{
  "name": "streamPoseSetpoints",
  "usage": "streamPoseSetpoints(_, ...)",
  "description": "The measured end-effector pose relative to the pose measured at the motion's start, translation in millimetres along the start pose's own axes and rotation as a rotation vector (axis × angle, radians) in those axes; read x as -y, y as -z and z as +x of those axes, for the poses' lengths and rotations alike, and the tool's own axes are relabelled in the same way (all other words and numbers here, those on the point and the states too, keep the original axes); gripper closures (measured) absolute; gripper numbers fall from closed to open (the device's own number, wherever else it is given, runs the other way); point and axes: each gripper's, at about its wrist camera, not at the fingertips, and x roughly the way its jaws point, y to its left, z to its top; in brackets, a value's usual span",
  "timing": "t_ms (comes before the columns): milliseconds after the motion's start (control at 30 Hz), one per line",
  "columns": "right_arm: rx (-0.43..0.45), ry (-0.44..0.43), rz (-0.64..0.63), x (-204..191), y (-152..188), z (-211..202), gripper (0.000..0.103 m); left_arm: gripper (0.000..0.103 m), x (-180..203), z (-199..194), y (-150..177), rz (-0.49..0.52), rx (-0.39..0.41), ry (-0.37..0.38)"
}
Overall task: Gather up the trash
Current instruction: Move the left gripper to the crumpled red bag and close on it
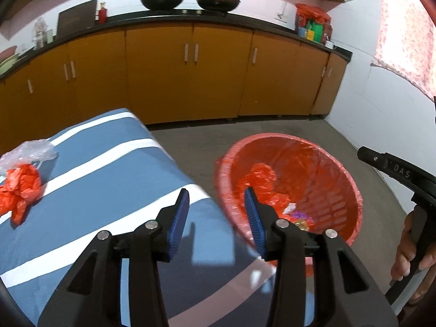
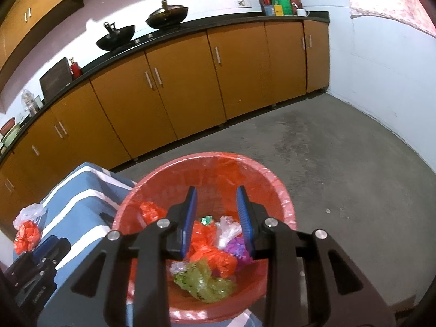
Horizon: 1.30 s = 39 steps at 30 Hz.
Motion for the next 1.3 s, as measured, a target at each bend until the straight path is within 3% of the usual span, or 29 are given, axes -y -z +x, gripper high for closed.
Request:
streamPoseSetpoints(133,-0.014,-0.041,-0.020,-22.7,6.4,1.2,0.063,0.051,-35.5,-16.1,4.8,-0.025,0.025,-0.071)
streamPoseSetpoints(500,-0.112,-0.199,-0.155,-130.3,49.5,12.8,0.057,0.036,-192.1,-75.0,37.1,-0.138,0.083,-0.438)
streamPoseSetpoints(567,-0.122,-0.220,-0.186,-148.7,57.7,13.1,0.057,0.034,-215.5,-79.7,44.0,-0.160,0.083,-0.472)
streamPoseSetpoints(600,-0.129,-0.235,-0.207,-160.9,63.9,13.1,0.057,0.030,-225.8,-81.2,46.4,-0.174,0.083,-0.479)
streamPoseSetpoints(767,-0.161,-0.267,-0.268,-195.8,82.3,14.3,0.056,0.029,-248.5,-75.7,50.4,-0.185,0.074,-0.471)
streamPoseSetpoints(967,-0.175,-0.262,-0.281,-205.4,86.9,18.9,0.056,0.029,-261.5,-57.7,52.2,-0.165,0.027,-0.447)
streamPoseSetpoints(1167,-0.183,-0.246,-0.289,-206.9,89.0,23.8,0.056,0.046,-271.4,-48.8,51.3,-0.201,0.012,-0.372)
streamPoseSetpoints(1267,-0.191,-0.243,-0.290,-207.4,91.7,25.7,0.056,0.066,-273.4,-43.6,51.3,-0.204,-0.008,-0.344)
streamPoseSetpoints(1300,-0.193,-0.243,-0.292,-207.8,92.4,25.6,0.056,0.081,-274.2,-42.6,52.1,-0.205,-0.015,-0.334)
